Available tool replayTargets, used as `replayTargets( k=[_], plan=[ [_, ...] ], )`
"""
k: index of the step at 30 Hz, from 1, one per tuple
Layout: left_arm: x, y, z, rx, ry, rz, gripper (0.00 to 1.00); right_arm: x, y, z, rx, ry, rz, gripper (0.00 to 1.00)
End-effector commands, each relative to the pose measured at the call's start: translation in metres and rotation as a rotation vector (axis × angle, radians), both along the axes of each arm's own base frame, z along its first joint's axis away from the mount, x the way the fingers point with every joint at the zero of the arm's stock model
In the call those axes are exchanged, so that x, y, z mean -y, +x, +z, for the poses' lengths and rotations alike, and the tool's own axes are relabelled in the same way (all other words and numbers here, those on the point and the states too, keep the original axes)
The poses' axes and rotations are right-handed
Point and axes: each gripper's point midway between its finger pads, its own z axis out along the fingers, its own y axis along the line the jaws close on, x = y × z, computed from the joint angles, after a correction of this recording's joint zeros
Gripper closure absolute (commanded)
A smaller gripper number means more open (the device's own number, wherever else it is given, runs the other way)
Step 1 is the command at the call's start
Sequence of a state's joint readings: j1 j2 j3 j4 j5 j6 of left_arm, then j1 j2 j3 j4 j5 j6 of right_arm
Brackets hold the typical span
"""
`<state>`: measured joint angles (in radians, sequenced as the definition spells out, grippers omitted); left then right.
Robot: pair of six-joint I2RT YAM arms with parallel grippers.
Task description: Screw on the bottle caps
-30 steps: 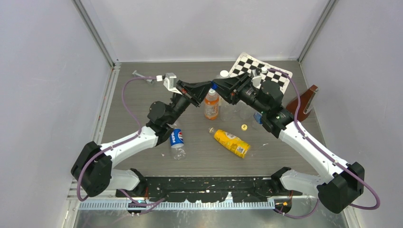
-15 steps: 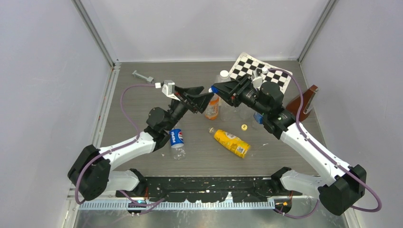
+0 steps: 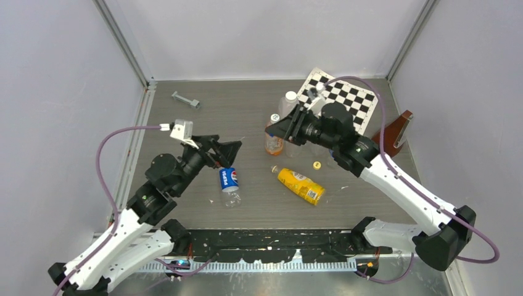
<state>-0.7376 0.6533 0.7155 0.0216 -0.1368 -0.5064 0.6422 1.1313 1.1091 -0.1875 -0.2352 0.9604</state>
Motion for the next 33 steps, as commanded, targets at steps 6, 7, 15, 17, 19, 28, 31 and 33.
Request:
replayTargets(
  k=[6,7,15,17,19,28,31,33],
  plan=[
    [-0.068,-0.023,-0.077,-0.345,0.366,0.199,0.00,-0.047,-0.043,-0.123,0.196,-0.602,0.277,0.85],
    [-0.069,-0.023,-0.081,-0.367,0.382,0.205,0.00,-0.048,-0.046,-0.136,0.220,-0.654,0.290,0.85],
    [-0.073,-0.025,-0.110,-0.441,0.416,0.232,0.00,-0.052,-0.055,-0.228,0.295,-0.891,0.302,0.83],
    [-0.075,-0.023,-0.115,-0.447,0.406,0.255,0.02,-0.052,-0.057,-0.247,0.293,-0.915,0.312,0.82],
    [-0.076,-0.021,-0.122,-0.449,0.396,0.272,0.02,-0.052,-0.058,-0.263,0.283,-0.936,0.322,0.81],
    [-0.076,-0.017,-0.140,-0.487,0.407,0.303,0.02,-0.038,-0.077,-0.295,0.262,-1.067,0.383,0.66],
    [-0.078,-0.016,-0.143,-0.490,0.414,0.311,0.02,-0.035,-0.088,-0.297,0.241,-1.097,0.413,0.50],
    [-0.077,-0.016,-0.145,-0.490,0.417,0.310,0.02,-0.032,-0.095,-0.297,0.212,-1.117,0.431,0.38]
  ],
)
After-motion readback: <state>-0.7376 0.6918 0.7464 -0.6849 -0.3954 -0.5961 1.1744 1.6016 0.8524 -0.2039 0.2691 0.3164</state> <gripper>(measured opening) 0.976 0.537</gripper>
